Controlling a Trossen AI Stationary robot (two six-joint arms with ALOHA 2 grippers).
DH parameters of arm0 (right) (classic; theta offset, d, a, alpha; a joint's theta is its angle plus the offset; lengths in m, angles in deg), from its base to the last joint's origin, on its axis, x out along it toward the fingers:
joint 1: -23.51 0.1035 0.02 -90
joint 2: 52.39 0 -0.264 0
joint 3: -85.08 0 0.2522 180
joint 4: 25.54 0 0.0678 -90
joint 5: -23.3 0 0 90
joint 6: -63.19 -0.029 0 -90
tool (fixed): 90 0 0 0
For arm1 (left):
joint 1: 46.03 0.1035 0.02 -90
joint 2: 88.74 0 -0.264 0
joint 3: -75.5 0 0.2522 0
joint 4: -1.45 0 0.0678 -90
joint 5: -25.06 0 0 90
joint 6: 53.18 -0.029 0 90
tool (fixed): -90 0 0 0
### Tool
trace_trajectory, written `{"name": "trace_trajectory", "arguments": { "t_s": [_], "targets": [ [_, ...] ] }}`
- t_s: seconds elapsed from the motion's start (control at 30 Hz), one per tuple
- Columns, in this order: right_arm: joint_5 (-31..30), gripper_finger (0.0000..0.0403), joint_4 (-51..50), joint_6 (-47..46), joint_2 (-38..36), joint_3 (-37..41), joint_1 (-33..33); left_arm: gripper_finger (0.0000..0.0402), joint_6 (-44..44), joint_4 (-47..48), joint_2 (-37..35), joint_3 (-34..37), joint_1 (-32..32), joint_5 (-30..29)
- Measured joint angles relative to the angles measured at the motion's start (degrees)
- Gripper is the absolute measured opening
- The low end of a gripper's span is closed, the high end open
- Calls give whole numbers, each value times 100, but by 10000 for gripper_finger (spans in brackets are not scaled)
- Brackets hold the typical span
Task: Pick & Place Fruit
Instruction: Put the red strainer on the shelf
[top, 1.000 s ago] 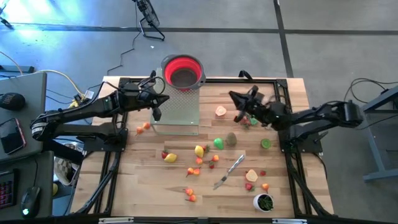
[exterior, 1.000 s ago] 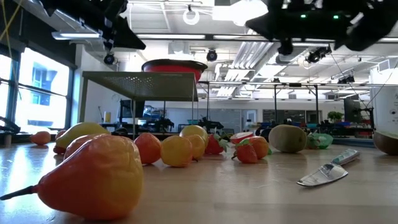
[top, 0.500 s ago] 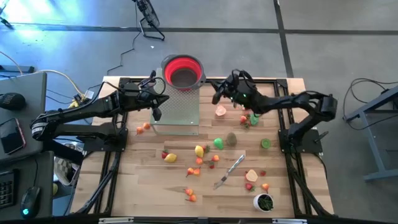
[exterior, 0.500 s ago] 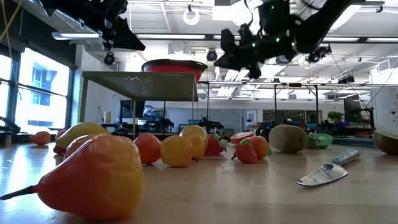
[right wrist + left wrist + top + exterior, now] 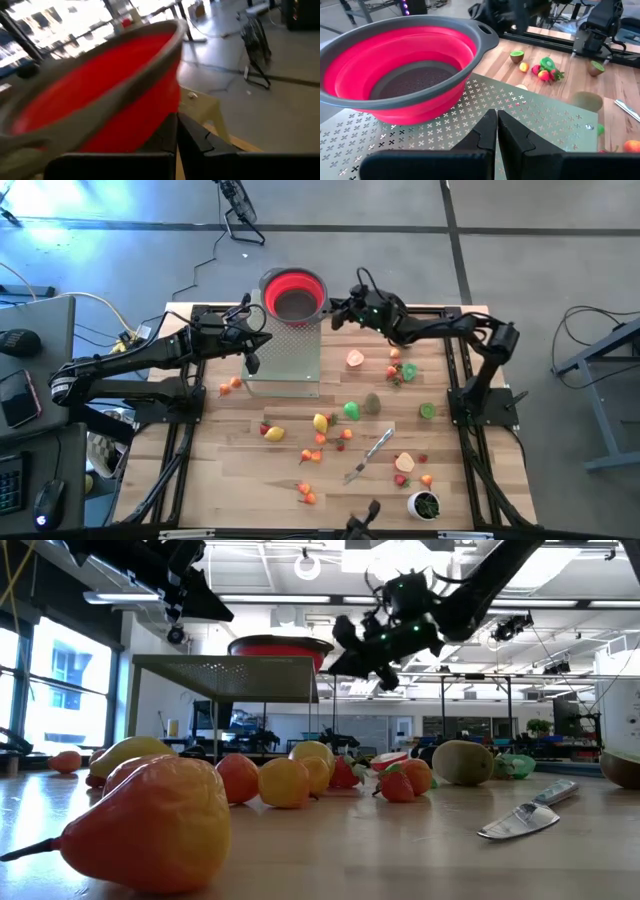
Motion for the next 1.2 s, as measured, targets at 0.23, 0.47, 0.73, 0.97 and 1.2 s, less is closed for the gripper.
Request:
{"name": "trace_trajectory", "arguments": {
  "t_s": [0.23, 0.47, 0.73, 0.97, 1.2],
  "targets": [
    [181, 2, -607, -38, 175, -428, -207, 10, 1, 0, 0, 0, -2, -11],
    [393, 2, -865, -139, 206, -471, -239, 10, 1, 0, 0, 0, 0, -24],
    [647, 2, -621, -190, 206, -471, -205, 10, 1, 0, 0, 1, -2, -23],
    [763, 2, -369, -205, 206, -471, -62, 10, 1, 0, 0, 2, -2, -20],
    [1121, 2, -116, -197, 206, -471, 38, 10, 1, -1, 0, 2, -2, -17]
  ]
}}
